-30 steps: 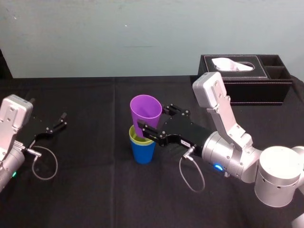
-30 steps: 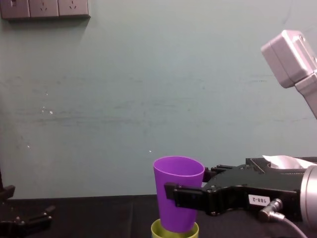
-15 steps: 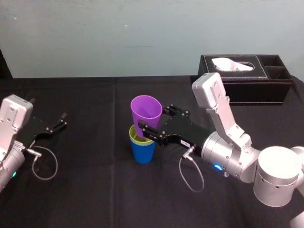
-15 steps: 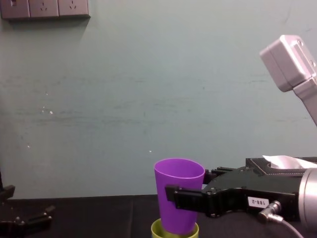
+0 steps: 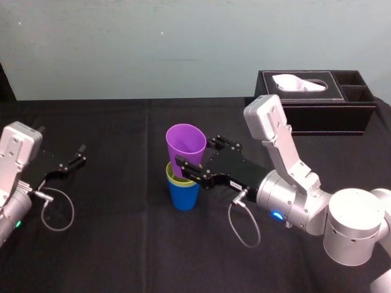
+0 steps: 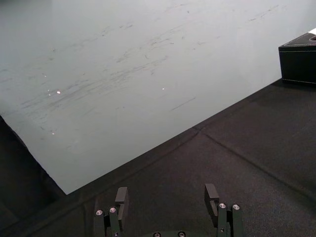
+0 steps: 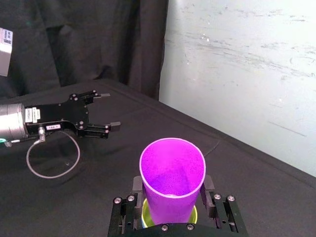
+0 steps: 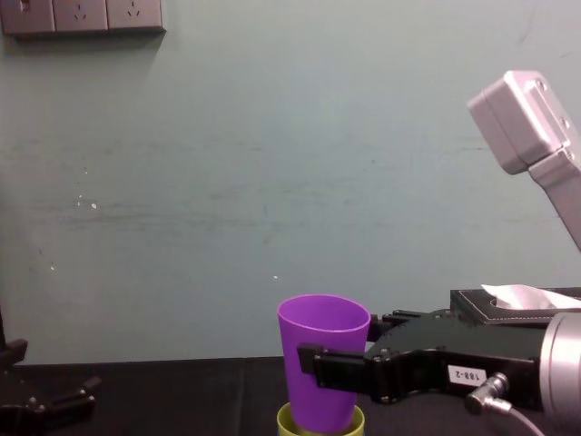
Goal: Stack the three plastic cups sequentially using one hand.
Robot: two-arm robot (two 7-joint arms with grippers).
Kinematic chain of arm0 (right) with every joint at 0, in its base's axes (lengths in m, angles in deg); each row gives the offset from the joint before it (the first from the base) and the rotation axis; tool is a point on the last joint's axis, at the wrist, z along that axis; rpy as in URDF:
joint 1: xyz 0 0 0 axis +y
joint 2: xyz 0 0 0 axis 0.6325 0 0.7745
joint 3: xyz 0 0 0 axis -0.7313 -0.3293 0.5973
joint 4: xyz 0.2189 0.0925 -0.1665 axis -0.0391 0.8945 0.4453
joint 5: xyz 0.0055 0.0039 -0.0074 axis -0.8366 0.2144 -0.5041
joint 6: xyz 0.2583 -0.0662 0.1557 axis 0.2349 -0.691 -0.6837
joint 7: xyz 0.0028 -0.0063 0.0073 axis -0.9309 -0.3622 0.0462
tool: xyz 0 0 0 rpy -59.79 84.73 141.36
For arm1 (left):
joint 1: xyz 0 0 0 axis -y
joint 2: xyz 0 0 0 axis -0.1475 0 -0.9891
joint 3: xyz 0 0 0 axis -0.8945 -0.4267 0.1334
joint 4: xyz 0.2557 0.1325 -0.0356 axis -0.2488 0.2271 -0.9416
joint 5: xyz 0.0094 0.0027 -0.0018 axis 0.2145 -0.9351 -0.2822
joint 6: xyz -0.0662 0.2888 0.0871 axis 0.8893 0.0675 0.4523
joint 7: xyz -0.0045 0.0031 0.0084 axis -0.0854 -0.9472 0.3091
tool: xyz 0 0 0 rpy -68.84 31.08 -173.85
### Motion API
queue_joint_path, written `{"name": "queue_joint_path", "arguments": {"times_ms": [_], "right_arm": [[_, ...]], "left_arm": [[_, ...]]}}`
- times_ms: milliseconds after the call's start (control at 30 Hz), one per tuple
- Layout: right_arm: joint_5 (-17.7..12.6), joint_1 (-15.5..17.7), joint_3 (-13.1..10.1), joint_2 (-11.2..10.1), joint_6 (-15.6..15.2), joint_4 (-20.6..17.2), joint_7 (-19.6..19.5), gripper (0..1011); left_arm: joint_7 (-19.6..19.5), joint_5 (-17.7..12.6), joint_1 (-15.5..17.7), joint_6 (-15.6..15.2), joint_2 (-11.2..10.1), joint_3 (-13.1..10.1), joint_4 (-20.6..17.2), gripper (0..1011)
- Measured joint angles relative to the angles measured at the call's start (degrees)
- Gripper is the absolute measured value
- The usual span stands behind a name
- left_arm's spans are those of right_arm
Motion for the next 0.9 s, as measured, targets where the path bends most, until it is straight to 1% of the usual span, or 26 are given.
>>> {"name": "queue_joint_path", "arguments": {"times_ms": [433, 600, 633, 667, 700, 733, 800, 867, 900], "right_arm": [[0.0, 0.0, 0.0, 0.0, 0.0, 0.1, 0.0, 705], [0.0, 0.0, 0.0, 0.0, 0.0, 0.0, 0.0, 810], [0.0, 0.0, 0.0, 0.0, 0.0, 0.0, 0.0, 849], [0.0, 0.0, 0.0, 0.0, 0.0, 0.0, 0.0, 862], [0.0, 0.0, 0.0, 0.0, 0.0, 0.0, 0.0, 899], [0.0, 0.0, 0.0, 0.0, 0.0, 0.0, 0.0, 908], [0.0, 0.0, 0.0, 0.0, 0.0, 0.0, 0.0, 972], [0.0, 0.0, 0.0, 0.0, 0.0, 0.0, 0.0, 1003], [0.0, 0.0, 0.0, 0.0, 0.0, 0.0, 0.0, 1002]], "left_arm": [[0.0, 0.0, 0.0, 0.0, 0.0, 0.0, 0.0, 1010], [0.0, 0.0, 0.0, 0.0, 0.0, 0.0, 0.0, 1010], [0.0, 0.0, 0.0, 0.0, 0.0, 0.0, 0.0, 1010], [0.0, 0.0, 0.0, 0.0, 0.0, 0.0, 0.0, 1010], [0.0, 0.0, 0.0, 0.0, 0.0, 0.0, 0.0, 1010], [0.0, 0.0, 0.0, 0.0, 0.0, 0.0, 0.0, 1010], [0.0, 0.0, 0.0, 0.0, 0.0, 0.0, 0.0, 1010], [0.0, 0.0, 0.0, 0.0, 0.0, 0.0, 0.0, 1010], [0.0, 0.0, 0.0, 0.0, 0.0, 0.0, 0.0, 1010]]}}
